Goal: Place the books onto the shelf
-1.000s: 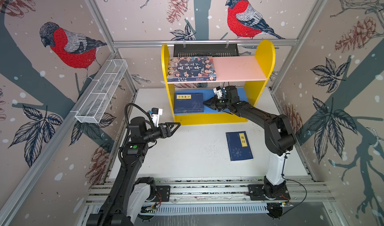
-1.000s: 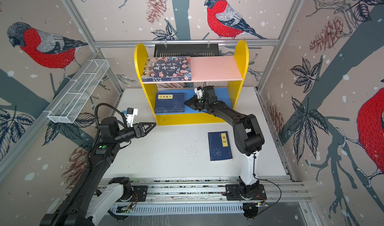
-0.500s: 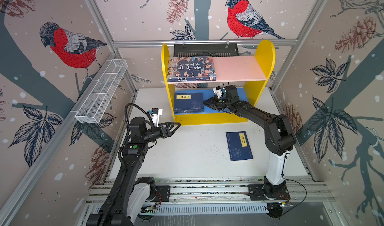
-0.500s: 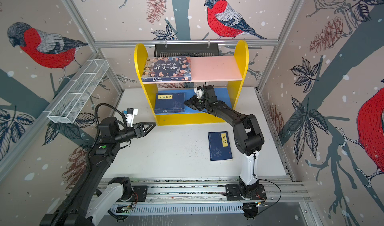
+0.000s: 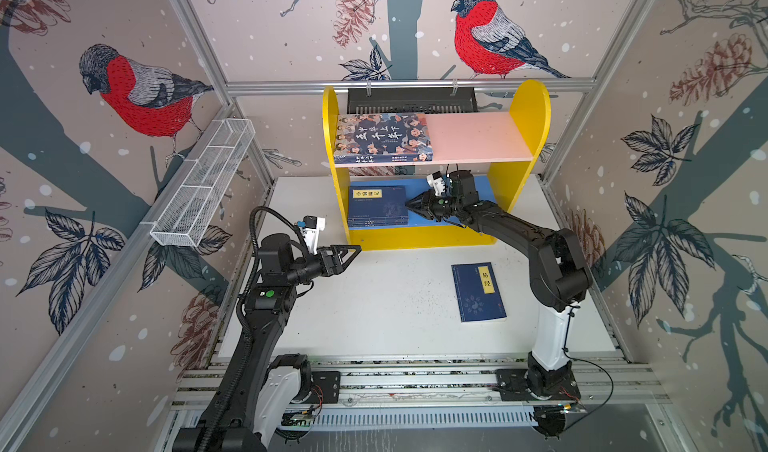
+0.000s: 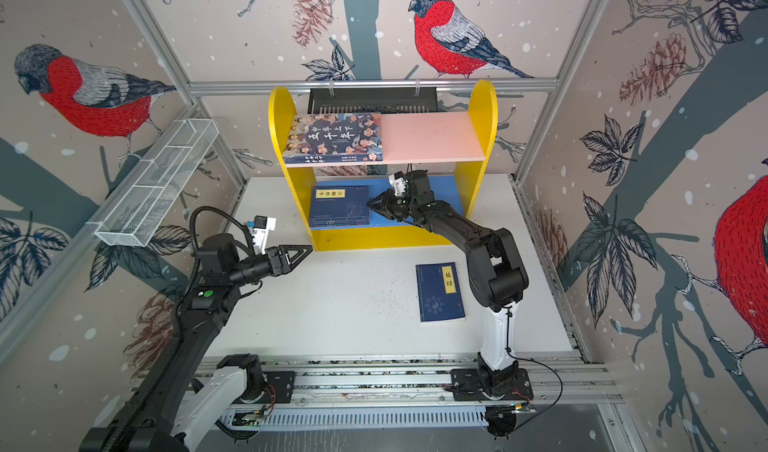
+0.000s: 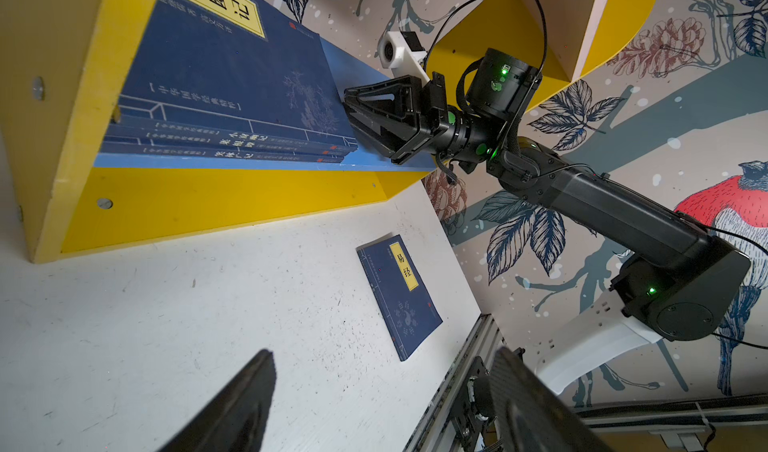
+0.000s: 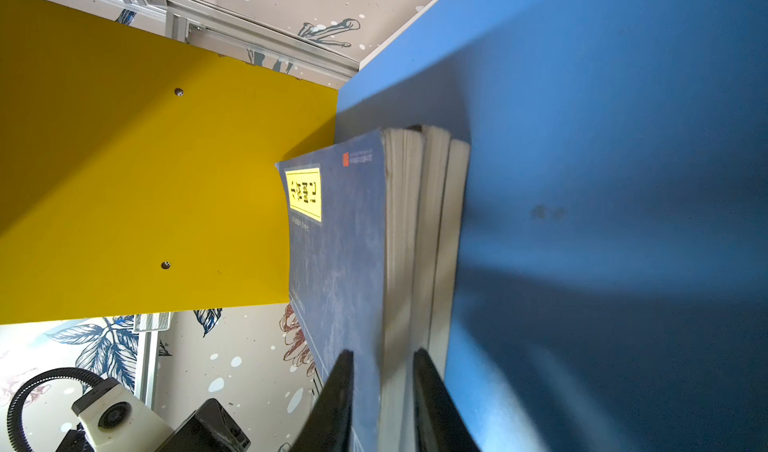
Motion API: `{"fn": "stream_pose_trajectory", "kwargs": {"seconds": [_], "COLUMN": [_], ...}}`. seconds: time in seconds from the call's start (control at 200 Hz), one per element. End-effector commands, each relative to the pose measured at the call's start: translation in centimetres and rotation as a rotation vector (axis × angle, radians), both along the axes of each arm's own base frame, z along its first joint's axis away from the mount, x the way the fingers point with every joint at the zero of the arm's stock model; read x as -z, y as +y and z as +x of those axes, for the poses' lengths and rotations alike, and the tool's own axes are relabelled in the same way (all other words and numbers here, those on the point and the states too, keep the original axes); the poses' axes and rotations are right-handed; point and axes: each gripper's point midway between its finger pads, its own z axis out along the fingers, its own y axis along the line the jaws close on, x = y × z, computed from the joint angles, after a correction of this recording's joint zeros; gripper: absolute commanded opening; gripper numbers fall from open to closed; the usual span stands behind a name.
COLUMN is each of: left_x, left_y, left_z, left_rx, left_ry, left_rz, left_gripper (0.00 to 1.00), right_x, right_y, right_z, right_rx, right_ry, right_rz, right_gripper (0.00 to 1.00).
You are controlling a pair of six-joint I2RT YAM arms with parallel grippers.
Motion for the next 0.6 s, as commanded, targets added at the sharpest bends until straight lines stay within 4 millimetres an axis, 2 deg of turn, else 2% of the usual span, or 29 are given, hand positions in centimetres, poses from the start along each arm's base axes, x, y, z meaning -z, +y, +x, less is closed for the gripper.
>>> {"fn": "stream_pose_trajectory", "kwargs": {"seconds": [0.0,0.16,0.325,0.595], "left_x": [-0.5,-0.6,-0.6,-0.4], "left_y": [-0.1,-0.2,-0.3,-0.3], "left_z": [0.1,0.1,0.1,0.2], "left_rx": [0.007,0.012,0.017,0.017], "left_ry": [-0.021,-0.021,-0.019,-0.019], "left_rz": [-0.003,0.000,0.003,0.030], "left_gripper": [0.82,0.82,0.82,0.82], "right_x": [-0.9,-1.9,-2.9,-2.2], "right_y": [-0.4,-1.8,-2.9,-4.8], "right_z": [0.2,0.0,-1.1,-5.6], "right_rx": [0.022,0.069,0.098,0.105], "right_ry": [-0.040,-0.069,-0.084,-0.070], "right_rz": [-0.012,-0.022,-0.033,-0.070], "right_gripper": [0.30,0.35,0.38,0.40]}}
